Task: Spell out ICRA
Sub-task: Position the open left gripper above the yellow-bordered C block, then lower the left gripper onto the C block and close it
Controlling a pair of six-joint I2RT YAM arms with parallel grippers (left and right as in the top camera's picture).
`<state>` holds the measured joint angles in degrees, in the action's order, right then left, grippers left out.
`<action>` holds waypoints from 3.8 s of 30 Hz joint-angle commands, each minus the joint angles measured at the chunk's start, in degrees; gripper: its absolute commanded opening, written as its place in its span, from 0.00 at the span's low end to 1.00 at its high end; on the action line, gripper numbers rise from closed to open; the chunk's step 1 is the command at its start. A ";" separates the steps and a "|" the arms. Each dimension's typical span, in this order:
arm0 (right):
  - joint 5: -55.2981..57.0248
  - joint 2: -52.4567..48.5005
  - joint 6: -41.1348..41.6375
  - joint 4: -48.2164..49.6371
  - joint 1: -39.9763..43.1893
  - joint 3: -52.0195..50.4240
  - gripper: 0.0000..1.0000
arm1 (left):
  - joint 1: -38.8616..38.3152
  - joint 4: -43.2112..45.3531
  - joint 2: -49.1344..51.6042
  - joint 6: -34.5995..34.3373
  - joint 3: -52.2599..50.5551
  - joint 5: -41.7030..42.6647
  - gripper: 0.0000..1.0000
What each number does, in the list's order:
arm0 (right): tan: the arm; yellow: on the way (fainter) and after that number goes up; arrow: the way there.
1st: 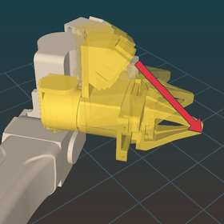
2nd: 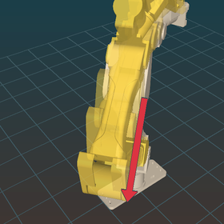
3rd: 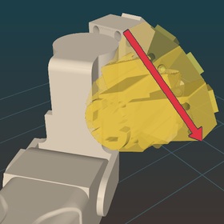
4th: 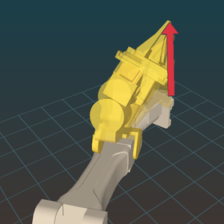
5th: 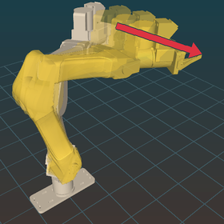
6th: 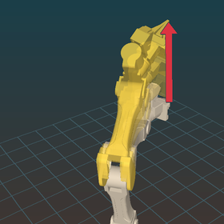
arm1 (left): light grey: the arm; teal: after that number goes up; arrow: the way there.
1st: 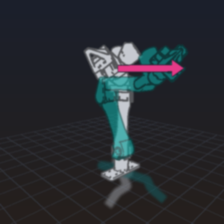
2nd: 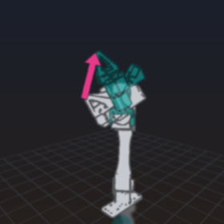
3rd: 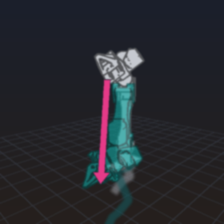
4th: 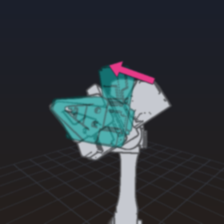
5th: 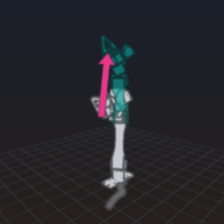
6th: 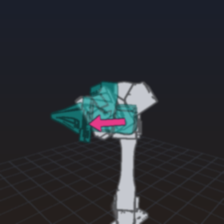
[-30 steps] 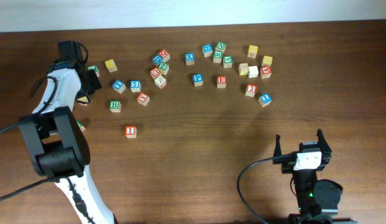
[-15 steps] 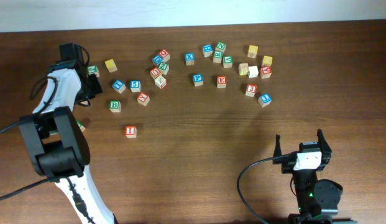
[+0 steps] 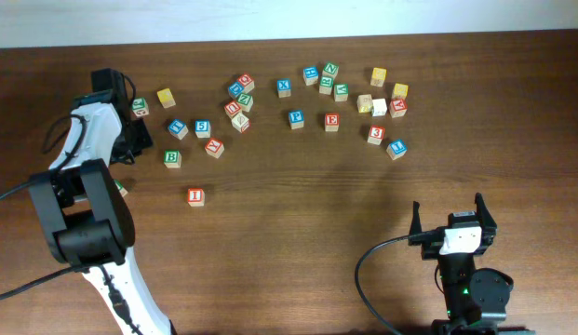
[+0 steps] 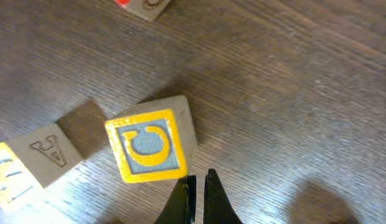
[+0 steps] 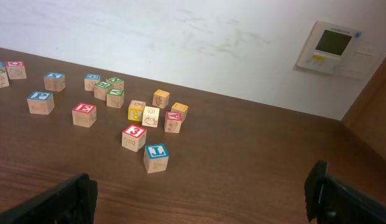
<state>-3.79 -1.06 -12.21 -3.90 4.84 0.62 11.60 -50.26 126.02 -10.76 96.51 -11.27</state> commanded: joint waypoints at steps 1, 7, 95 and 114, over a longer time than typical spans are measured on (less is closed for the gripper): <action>-0.50 0.33 0.22 -0.24 0.02 -0.31 0.98 | 0.17 -0.94 0.74 -0.31 -0.48 -2.27 0.00; -0.50 0.33 0.22 -0.24 0.02 -0.31 0.98 | 0.17 -1.75 0.74 -0.33 -0.48 0.66 0.00; -0.50 0.33 0.22 -0.24 0.00 -0.31 0.98 | 3.26 3.93 0.72 -0.33 0.92 -6.49 0.41; -0.50 0.33 0.22 -0.24 0.02 -0.31 0.98 | 4.09 6.97 0.74 -6.34 -0.87 -6.05 0.29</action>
<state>-3.79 -1.06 -12.23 -3.90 4.84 0.62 15.22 -43.44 126.02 -15.75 96.20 -17.78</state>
